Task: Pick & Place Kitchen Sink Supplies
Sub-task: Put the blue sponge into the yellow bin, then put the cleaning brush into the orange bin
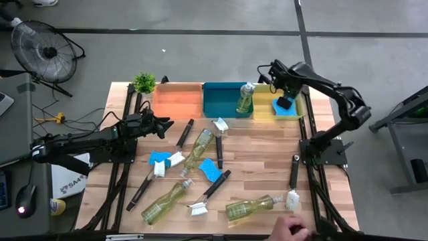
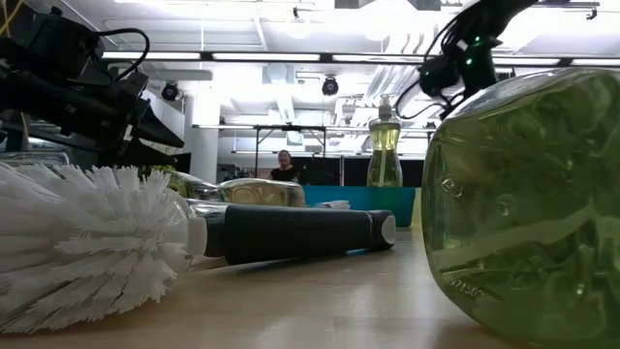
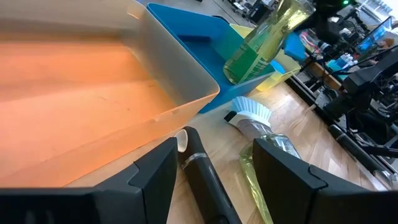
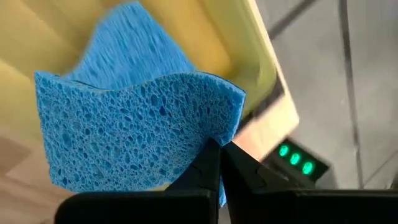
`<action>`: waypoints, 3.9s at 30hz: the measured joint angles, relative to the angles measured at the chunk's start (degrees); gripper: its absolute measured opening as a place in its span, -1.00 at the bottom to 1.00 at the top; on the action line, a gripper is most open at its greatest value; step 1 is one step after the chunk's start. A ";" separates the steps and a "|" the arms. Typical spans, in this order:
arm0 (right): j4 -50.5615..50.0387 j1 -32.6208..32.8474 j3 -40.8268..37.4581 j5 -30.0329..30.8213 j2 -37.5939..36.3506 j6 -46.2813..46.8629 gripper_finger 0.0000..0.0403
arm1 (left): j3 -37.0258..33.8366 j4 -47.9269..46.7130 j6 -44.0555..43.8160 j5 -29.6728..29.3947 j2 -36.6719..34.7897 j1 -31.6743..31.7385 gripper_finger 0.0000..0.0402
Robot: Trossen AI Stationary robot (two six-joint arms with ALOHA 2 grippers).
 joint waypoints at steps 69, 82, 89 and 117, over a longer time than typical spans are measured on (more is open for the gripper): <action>3.14 -3.05 0.00 -3.10 0.32 20.11 -0.32 | -0.01 -0.01 0.00 -0.02 0.01 0.00 0.02; -3.20 4.19 -5.87 -17.21 -13.89 53.04 -0.32 | 0.00 -0.01 0.00 -0.01 0.00 0.00 0.02; -2.48 14.72 -15.04 -18.85 -24.12 62.48 -0.32 | -0.01 0.00 0.00 0.00 0.00 0.00 0.02; -1.10 54.64 -27.19 -21.93 -31.99 105.69 -0.32 | 0.01 -0.02 0.00 -0.02 0.02 -0.02 0.02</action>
